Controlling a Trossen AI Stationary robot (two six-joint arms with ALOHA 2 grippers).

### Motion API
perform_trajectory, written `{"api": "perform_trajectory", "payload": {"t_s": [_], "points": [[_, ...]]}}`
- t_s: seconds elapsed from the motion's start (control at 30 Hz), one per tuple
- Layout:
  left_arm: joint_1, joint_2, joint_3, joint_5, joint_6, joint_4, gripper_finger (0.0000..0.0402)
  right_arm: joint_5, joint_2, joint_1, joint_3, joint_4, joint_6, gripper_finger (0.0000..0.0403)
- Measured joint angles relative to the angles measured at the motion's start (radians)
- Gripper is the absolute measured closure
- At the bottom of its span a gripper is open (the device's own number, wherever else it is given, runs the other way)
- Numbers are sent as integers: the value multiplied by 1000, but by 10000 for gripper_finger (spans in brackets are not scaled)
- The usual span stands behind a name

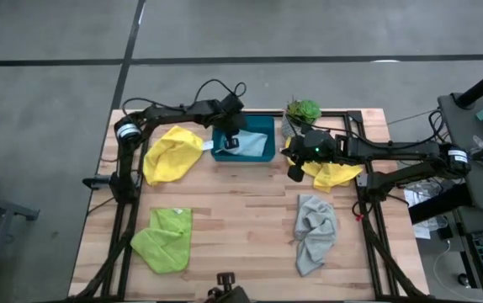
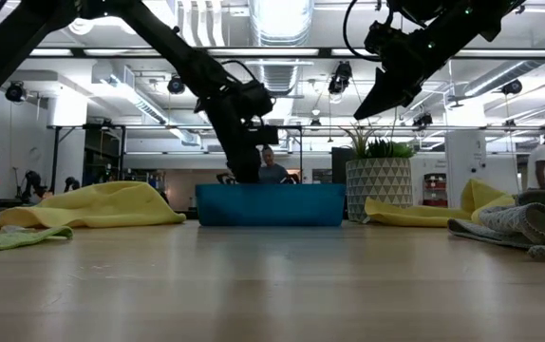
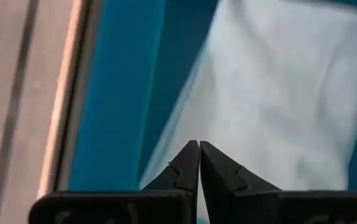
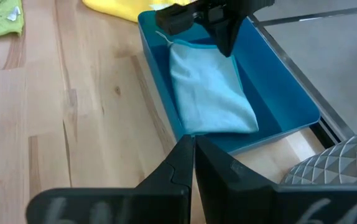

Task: Fold microfiber towels
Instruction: Put the folded blue microfiber cloth into the blue bin

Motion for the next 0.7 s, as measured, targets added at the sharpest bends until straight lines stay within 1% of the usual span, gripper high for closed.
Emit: {"api": "perform_trajectory", "payload": {"t_s": [0.17,0.3,0.47,0.7], "points": [[4,1,-27,0,-26,5,402,0,0,0,-1,0,0,394],[10,2,-74,-19,-54,42,402,0,0,0,-1,0,9,394],[10,2,-85,-30,-88,44,402,0,0,0,-1,0,11,394],[10,2,-90,-122,-205,32,402,0,0,0,-1,0,11,394]]}}
